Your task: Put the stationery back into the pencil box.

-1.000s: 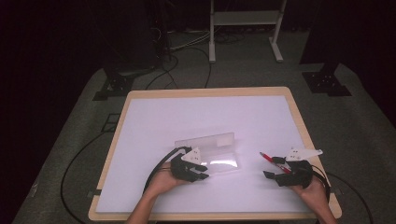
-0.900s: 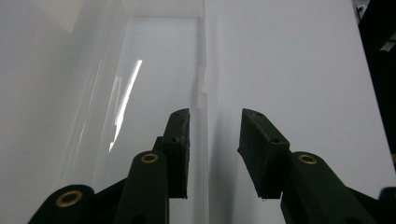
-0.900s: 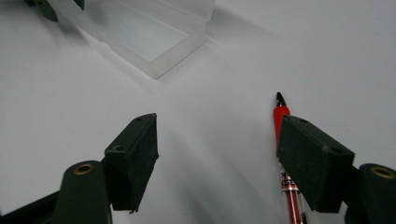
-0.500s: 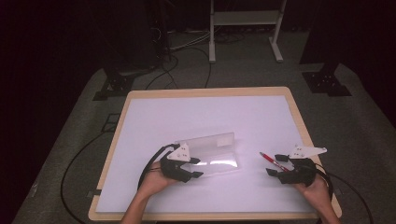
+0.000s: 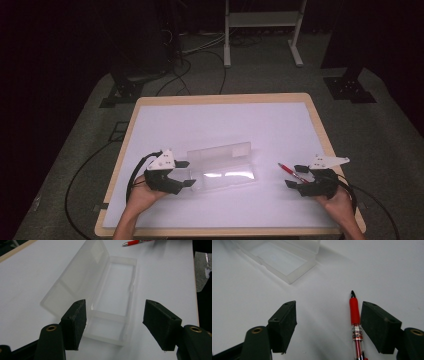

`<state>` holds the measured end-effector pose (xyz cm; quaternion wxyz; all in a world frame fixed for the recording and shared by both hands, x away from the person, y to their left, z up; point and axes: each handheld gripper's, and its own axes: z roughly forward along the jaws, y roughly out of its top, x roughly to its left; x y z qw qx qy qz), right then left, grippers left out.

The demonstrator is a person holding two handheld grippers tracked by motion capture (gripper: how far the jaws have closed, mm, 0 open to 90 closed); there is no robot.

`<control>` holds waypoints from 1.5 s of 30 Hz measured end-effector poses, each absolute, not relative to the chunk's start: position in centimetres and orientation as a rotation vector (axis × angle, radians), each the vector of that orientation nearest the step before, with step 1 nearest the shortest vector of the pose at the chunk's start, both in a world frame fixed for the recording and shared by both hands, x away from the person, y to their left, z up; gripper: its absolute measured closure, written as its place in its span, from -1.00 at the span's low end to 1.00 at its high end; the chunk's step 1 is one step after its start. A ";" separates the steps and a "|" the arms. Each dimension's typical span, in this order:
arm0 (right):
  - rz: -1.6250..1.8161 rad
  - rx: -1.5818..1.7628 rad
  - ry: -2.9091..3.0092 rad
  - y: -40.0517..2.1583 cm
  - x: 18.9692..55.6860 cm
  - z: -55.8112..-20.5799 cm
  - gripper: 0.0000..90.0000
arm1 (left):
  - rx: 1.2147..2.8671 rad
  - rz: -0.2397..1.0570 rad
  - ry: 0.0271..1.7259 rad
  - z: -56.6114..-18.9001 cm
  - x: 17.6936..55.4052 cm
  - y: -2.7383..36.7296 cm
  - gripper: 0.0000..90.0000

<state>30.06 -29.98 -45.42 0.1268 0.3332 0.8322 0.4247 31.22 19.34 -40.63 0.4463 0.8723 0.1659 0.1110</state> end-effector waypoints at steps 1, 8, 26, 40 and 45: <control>1.236 0.970 2.422 -30.0 30.1 -45.4 -0.37 | 2.160 0.275 0.411 -40.6 31.2 19.3 -0.26; 1.230 0.976 2.426 -30.0 30.2 -45.5 -0.36 | 2.135 0.295 0.471 -40.8 31.0 21.1 -0.34; 1.197 1.001 2.430 -30.2 30.6 -45.8 -0.31 | 2.082 0.365 0.606 -41.4 31.1 24.3 -0.57; 1.154 1.021 2.434 -30.6 31.0 -45.8 -0.24 | 2.068 0.398 0.670 -42.3 31.2 25.5 -0.64; 1.138 1.031 2.436 -30.7 31.1 -45.9 -0.21 | 2.060 0.407 0.686 -42.5 31.2 25.8 -0.67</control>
